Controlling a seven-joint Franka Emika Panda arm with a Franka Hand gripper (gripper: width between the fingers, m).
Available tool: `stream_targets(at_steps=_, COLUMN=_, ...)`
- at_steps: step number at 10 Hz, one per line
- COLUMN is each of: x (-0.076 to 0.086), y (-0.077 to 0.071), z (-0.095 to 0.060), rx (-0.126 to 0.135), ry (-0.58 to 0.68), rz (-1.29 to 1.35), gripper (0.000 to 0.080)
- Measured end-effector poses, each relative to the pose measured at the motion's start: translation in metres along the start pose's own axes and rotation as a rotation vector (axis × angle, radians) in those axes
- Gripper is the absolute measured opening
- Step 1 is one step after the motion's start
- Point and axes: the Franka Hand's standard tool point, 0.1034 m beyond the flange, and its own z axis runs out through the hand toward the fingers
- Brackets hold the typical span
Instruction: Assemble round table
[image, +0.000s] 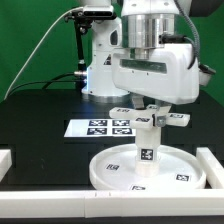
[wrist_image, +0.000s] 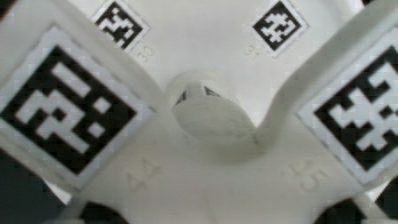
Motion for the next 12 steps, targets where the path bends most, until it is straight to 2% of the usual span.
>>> stream_targets(at_steps=2, x=0.001, y=0.001, z=0.000, rx=0.008, ry=-0.037, rz=0.215, gripper=0.0449)
stream_targets(at_steps=3, x=0.000, y=0.001, z=0.001, rx=0.008, ry=-0.037, rz=0.213, gripper=0.0536)
stream_targets(at_steps=4, x=0.000, y=0.001, z=0.001, rx=0.008, ry=-0.037, rz=0.210, gripper=0.0536)
stream_targets(at_steps=5, x=0.000, y=0.001, z=0.001, rx=0.007, ry=-0.037, rz=0.204, gripper=0.0626)
stream_targets(at_steps=6, x=-0.002, y=0.000, z=-0.001, rx=0.006, ry=-0.040, rz=0.163, gripper=0.0626)
stream_targets(at_steps=8, x=-0.003, y=-0.006, z=-0.016, rx=0.013, ry=-0.060, rz=0.101, gripper=0.0648)
stream_targets(at_steps=10, x=0.007, y=-0.013, z=-0.032, rx=0.027, ry=-0.075, rz=-0.069, gripper=0.0649)
stream_targets(at_steps=12, x=0.000, y=-0.015, z=-0.032, rx=0.033, ry=-0.075, rz=-0.315, gripper=0.0649)
